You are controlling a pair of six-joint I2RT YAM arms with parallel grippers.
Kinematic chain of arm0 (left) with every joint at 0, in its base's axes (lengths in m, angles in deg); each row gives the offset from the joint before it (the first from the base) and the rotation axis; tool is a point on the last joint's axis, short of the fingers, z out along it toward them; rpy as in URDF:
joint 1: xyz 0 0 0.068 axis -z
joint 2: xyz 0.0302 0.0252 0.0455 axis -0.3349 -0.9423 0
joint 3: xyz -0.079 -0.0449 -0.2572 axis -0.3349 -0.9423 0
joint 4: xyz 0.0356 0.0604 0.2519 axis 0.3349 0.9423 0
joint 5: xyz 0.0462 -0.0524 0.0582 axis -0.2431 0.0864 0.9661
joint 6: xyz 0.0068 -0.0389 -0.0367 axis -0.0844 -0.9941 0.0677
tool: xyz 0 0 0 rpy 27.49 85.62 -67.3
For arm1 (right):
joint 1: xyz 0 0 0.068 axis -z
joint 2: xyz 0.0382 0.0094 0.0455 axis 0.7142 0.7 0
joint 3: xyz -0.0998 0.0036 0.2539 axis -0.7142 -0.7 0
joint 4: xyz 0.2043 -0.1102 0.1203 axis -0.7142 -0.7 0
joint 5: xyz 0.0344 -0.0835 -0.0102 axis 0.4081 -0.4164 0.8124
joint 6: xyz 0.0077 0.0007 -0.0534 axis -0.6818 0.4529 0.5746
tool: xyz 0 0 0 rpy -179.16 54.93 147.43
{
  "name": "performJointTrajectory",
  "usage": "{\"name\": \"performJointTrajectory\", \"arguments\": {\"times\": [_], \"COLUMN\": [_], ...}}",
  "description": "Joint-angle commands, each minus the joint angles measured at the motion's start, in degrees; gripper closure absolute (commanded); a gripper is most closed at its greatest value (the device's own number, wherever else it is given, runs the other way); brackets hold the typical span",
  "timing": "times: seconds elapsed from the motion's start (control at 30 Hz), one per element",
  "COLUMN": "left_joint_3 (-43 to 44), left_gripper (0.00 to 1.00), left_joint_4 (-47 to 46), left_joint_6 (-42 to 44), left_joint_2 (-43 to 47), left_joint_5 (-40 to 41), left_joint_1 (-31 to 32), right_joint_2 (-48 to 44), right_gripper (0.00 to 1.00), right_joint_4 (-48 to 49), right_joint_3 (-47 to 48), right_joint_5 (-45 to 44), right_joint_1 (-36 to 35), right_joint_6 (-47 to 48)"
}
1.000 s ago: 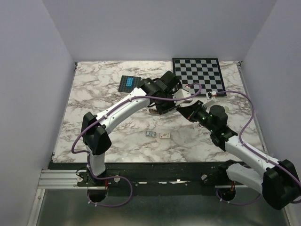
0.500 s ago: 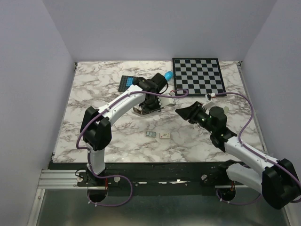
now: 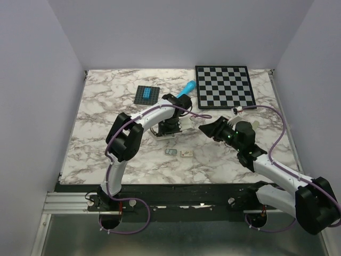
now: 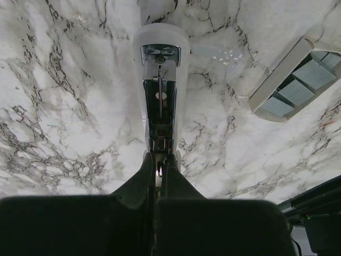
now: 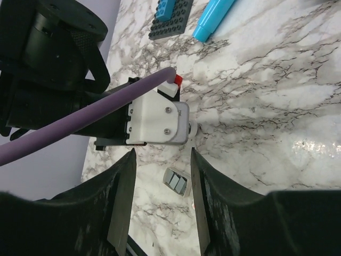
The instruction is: Load the staples into the stapler
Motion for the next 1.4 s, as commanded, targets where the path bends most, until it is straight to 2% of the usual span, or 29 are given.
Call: {"name": "performJointTrajectory", "arguments": {"times": [0.0, 0.13, 0.47, 0.53, 0.6, 0.7, 0.8, 0.83, 1.0, 1.1, 1.13, 1.2, 1.27, 1.37], "left_joint_3": [0.91, 0.12, -1.38, -1.20, -1.20, -1.11, -1.20, -1.20, -0.94, -0.85, -0.94, -2.24, -3.74, -8.48], "left_gripper": [0.99, 0.94, 0.88, 0.77, 0.76, 0.64, 0.48, 0.39, 0.28, 0.09, 0.05, 0.01, 0.01, 0.01], "left_joint_4": [1.61, 1.95, 1.52, 1.61, 1.52, 1.34, 0.99, 0.99, 0.29, -2.87, -3.83, -7.87, -12.95, -20.34], "left_joint_6": [0.82, 1.08, 0.73, 0.29, 0.29, 0.02, -0.06, -0.06, -0.94, -4.26, -5.15, -8.65, -11.56, -19.82], "left_joint_2": [-0.01, -0.62, -1.68, -1.68, -1.50, -1.07, -0.36, 0.07, 2.88, 6.92, 9.54, 12.81, 17.90, 25.37], "left_joint_5": [2.91, 2.83, 3.53, 3.97, 3.97, 4.32, 4.32, 4.32, 4.76, 6.77, 6.95, 7.39, 7.92, 15.47], "left_joint_1": [0.45, 1.32, 2.03, 2.20, 2.29, 2.20, 2.29, 2.29, 2.29, 2.29, 2.21, 2.03, 1.33, 1.06], "right_joint_2": [1.07, 1.51, 1.08, 0.72, 0.46, -0.24, -0.94, -1.64, -4.37, -6.30, -6.74, -7.80, -8.07, -6.58], "right_gripper": [0.47, 0.47, 0.47, 0.47, 0.47, 0.47, 0.47, 0.47, 0.46, 0.41, 0.37, 0.33, 0.25, 0.17], "right_joint_4": [0.07, 0.07, 0.07, 0.07, -0.02, -0.28, -1.07, -1.33, -2.83, -4.85, -5.11, -6.60, -7.92, -10.20], "right_joint_3": [-0.66, -0.66, -1.01, -1.10, -1.10, -1.10, -1.18, -1.18, -0.57, 0.74, 1.19, 3.11, 4.44, 7.60], "right_joint_5": [-1.30, -1.39, -1.56, -1.74, -1.82, -2.00, -2.53, -2.70, -3.14, -3.23, -2.97, -1.83, -0.34, 1.50], "right_joint_1": [0.18, 0.18, 0.18, 0.18, 0.18, 0.18, 0.18, 0.18, 0.18, 0.18, 0.18, 0.18, 0.18, 0.18], "right_joint_6": [1.18, 1.27, 1.89, 2.06, 2.50, 3.38, 4.35, 4.70, 9.00, 12.86, 14.09, 18.05, 22.69, 29.28]}}
